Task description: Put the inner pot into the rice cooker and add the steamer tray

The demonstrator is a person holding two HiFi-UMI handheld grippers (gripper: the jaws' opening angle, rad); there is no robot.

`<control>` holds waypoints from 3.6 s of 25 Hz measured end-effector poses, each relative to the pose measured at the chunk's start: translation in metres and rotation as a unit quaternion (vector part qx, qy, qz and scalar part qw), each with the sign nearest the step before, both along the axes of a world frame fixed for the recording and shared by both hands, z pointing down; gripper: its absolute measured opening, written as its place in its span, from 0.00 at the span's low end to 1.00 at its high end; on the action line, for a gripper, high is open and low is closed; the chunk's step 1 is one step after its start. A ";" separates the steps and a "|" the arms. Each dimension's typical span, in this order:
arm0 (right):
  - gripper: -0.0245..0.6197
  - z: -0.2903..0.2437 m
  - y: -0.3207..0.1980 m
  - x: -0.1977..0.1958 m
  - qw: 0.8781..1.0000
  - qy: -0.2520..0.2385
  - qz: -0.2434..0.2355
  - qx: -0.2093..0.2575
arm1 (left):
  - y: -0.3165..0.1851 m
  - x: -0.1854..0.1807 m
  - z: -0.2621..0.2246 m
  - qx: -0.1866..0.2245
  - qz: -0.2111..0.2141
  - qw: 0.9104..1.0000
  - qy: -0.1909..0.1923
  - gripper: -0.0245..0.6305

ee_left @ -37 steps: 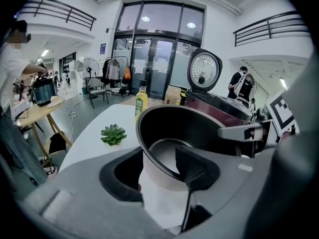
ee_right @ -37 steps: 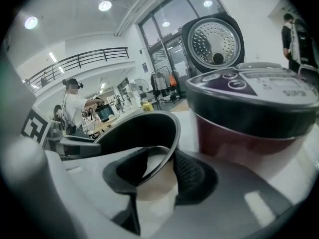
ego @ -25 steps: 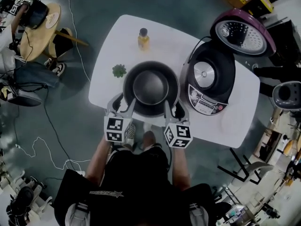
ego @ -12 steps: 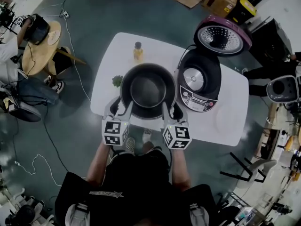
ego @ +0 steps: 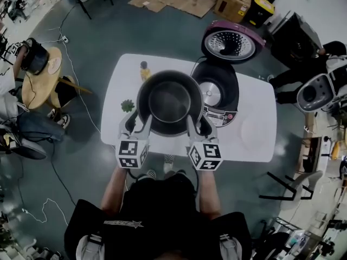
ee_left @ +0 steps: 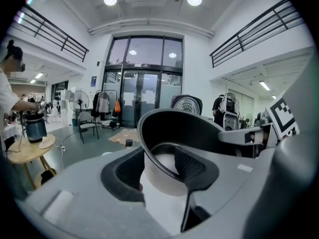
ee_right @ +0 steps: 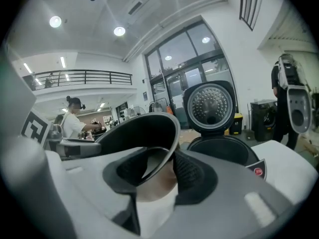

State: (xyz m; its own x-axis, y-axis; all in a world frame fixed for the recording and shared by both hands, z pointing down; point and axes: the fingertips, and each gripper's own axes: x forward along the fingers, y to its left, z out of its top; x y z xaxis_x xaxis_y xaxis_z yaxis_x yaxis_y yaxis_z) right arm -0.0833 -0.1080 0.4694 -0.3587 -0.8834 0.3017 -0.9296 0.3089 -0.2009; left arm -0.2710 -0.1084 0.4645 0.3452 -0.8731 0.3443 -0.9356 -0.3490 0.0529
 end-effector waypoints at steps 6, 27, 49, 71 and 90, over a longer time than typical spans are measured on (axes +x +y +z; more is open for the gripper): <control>0.28 -0.027 -0.011 0.016 0.999 -0.009 0.019 0.030 | -0.015 0.014 -0.023 0.022 0.003 1.000 0.001 0.34; 0.27 -0.063 -0.031 0.121 0.993 -0.005 0.100 0.066 | -0.062 0.122 -0.059 0.054 0.084 0.995 0.016 0.34; 0.26 -0.012 -0.084 0.220 0.989 -0.016 0.150 -0.004 | -0.125 0.224 -0.010 -0.007 0.125 0.992 0.019 0.34; 0.27 0.074 -0.122 0.230 0.982 0.005 0.131 -0.139 | -0.160 0.235 0.070 -0.111 0.117 0.987 -0.016 0.34; 0.29 0.119 -0.125 0.233 0.967 0.058 0.104 -0.226 | -0.156 0.238 0.121 -0.195 0.113 0.973 -0.053 0.35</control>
State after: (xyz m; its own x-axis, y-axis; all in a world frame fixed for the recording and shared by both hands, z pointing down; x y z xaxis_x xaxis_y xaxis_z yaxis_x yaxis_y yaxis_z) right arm 0.1499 -0.2330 0.5889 -0.1277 -0.7016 0.7010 -0.9867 0.0180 -0.1617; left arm -0.0327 -0.2647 0.5854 0.4575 -0.5748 0.6785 -0.8448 -0.5191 0.1299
